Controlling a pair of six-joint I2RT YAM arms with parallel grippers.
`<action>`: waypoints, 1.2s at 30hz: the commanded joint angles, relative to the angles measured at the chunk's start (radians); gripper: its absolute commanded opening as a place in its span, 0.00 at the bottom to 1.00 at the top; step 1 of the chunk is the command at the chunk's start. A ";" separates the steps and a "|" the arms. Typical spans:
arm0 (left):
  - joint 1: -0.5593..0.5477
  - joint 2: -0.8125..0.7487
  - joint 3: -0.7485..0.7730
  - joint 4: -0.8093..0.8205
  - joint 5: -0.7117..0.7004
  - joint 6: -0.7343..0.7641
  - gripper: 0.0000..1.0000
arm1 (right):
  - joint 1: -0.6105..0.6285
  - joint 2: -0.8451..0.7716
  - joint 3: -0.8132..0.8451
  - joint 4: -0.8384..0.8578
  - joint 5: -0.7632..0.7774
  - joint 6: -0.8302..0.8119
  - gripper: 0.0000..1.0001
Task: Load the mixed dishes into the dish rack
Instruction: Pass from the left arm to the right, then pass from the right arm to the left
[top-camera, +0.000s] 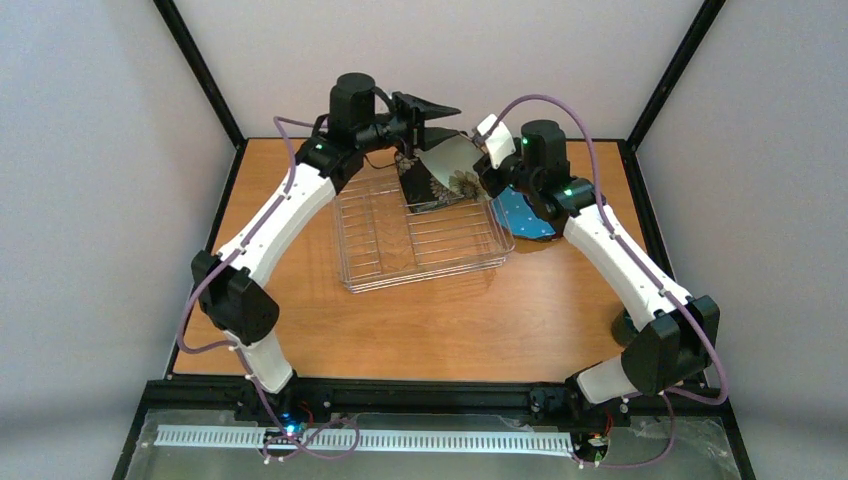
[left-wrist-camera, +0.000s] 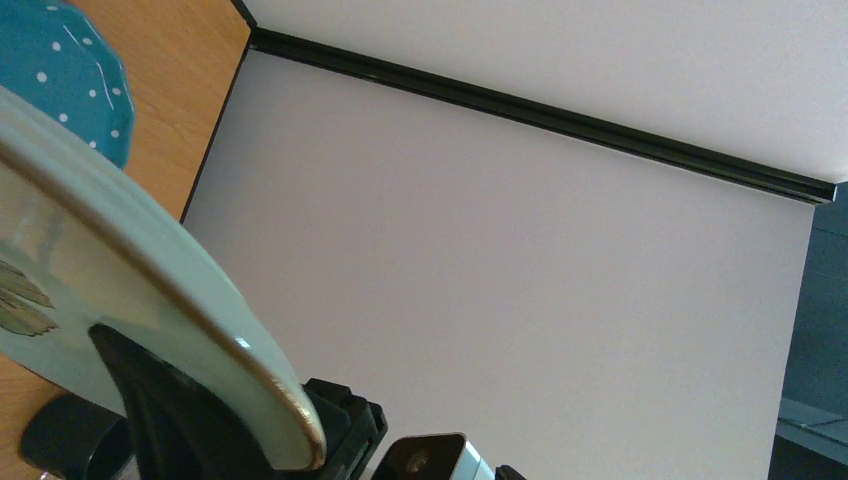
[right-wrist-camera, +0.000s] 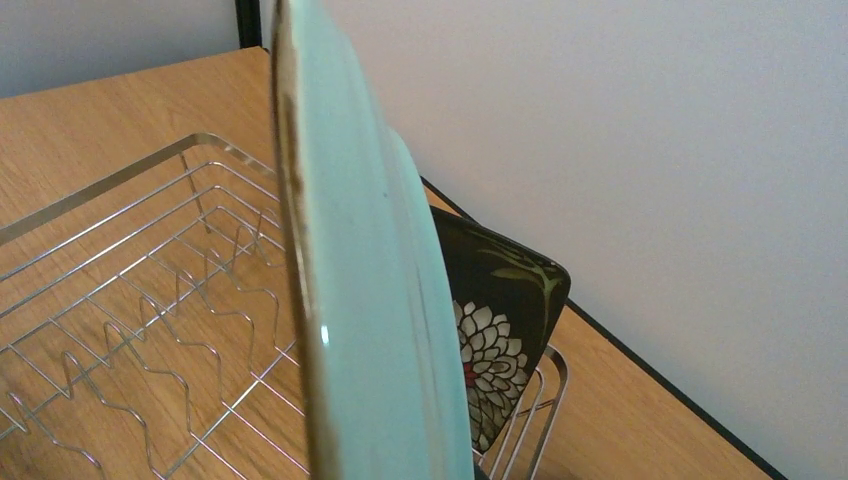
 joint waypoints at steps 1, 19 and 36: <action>0.041 -0.063 -0.067 0.082 0.055 0.015 0.80 | -0.013 -0.032 0.011 0.104 0.003 0.021 0.02; 0.160 -0.110 -0.355 0.273 0.320 0.008 1.00 | -0.029 -0.102 0.042 0.085 -0.010 0.015 0.02; 0.215 -0.063 -0.019 -0.096 0.058 0.660 0.99 | -0.027 -0.211 0.002 0.039 0.007 0.037 0.02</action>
